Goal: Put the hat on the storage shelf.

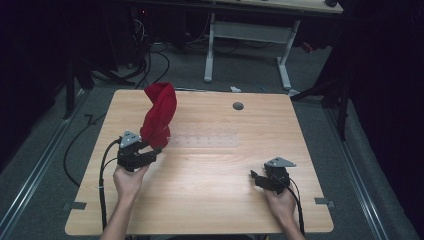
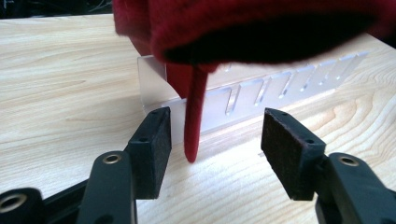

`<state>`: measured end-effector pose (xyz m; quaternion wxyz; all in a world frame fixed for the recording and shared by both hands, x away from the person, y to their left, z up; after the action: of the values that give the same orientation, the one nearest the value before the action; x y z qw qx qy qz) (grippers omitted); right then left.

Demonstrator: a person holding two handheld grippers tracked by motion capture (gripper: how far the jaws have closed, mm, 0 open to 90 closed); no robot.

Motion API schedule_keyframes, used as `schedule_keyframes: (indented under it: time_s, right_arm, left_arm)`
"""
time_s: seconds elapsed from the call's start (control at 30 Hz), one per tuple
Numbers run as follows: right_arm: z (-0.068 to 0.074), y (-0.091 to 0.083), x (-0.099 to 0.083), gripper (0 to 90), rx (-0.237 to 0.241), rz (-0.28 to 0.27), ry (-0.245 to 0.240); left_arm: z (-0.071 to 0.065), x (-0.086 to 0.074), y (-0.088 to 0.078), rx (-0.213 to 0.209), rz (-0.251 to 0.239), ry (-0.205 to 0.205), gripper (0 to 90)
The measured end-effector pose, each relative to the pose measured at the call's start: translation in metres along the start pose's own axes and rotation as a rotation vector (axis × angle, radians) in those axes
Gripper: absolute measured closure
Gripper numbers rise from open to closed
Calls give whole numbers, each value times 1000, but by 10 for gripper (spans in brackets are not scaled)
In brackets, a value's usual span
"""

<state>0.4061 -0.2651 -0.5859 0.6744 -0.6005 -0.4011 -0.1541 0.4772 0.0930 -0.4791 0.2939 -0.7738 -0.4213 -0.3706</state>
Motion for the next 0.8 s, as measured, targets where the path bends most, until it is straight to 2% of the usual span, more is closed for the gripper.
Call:
schedule_keyframes:
  time_s: [0.07,0.2,0.6,0.73,0.8]
  right_arm:
    - [0,0,0,367,0,0,0]
    - [0,0,0,367,0,0,0]
    - [0,0,0,367,1,1,0]
    - [0,0,0,367,1,1,0]
    - [0,0,0,367,1,1,0]
  left_arm:
    - [-1,-2,-2,3,10,13,430]
    - [-3,-2,-6,7,-7,14,432]
    - [-6,-17,-16,5,11,21,421]
    - [-6,-26,-19,7,27,16,422]
    - [-5,-37,-21,9,47,20,422]
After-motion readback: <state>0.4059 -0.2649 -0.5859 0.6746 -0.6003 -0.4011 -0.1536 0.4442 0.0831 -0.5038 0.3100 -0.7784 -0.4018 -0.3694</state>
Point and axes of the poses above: each handheld gripper's, and its own axes: y roughly forward along the jaws, x roughly out of its top, z roughly to its left, the point moved 8 cm from there along y, roughly forward along the jaws, and after that the axes turned 2 degrees about -x, right-handed, at the moved point
